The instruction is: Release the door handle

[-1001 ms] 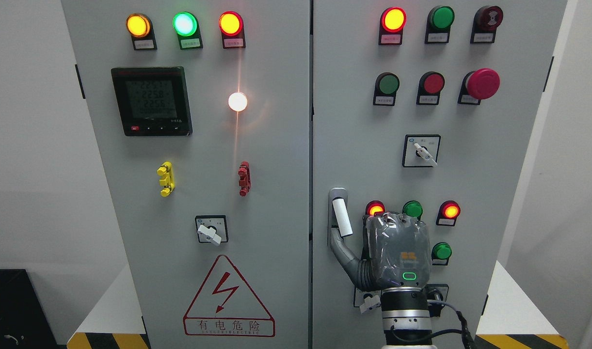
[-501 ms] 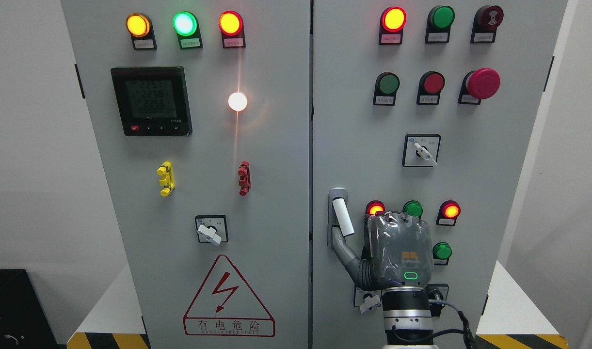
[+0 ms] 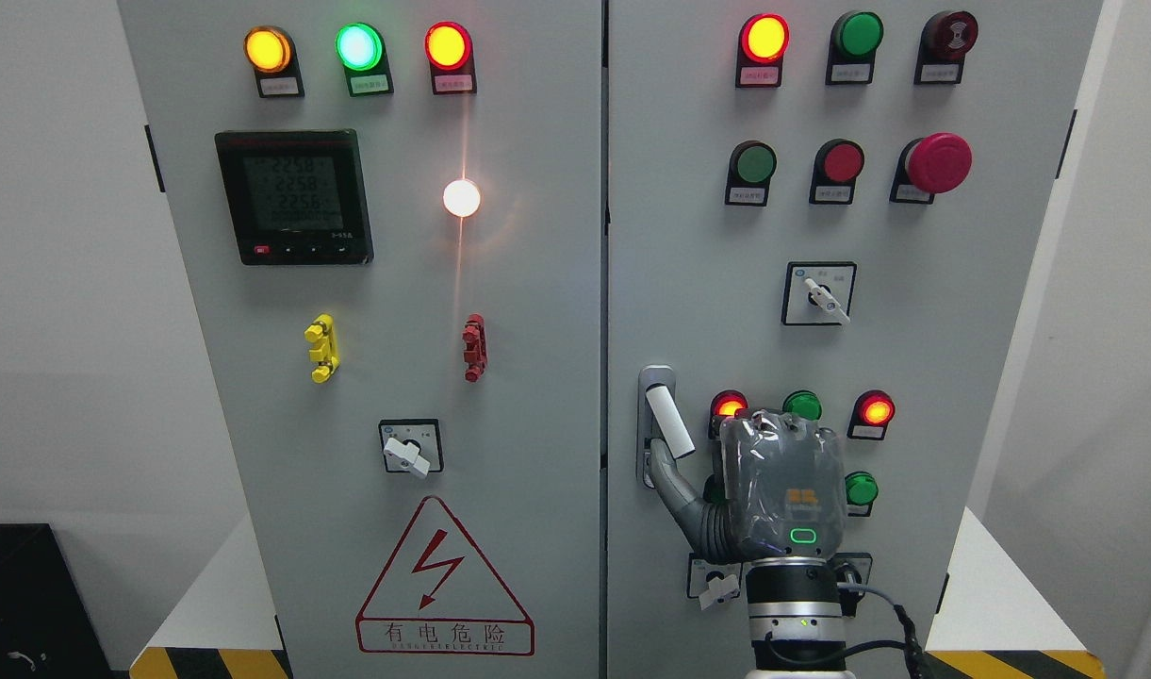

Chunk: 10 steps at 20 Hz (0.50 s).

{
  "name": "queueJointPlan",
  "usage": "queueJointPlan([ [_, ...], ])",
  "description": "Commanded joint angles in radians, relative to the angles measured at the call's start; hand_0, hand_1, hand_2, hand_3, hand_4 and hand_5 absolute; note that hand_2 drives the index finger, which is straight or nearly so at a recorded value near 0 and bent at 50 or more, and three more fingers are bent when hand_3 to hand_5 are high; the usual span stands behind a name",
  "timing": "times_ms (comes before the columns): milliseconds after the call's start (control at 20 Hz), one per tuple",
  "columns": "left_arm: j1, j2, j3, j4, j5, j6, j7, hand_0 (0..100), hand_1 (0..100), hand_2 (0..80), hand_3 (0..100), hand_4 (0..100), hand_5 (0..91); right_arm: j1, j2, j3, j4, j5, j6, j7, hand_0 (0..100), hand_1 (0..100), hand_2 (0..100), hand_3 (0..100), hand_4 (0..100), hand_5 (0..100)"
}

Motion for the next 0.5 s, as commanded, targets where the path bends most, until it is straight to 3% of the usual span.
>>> queueJointPlan([
  [0,0.000,0.000,0.000,0.000,0.000,-0.001,-0.001,12,56,0.0,0,0,0.0,0.002,0.000,-0.002,-0.001,0.000,-0.002,0.003,42,26,100,100,95,100],
  [451,0.000,0.000,0.000,0.000,0.000,-0.001,-0.001,12,56,0.0,0,0,0.0,0.003,0.000,-0.013,-0.001,0.000,0.000,0.001,42,29,100,100,95,100],
])
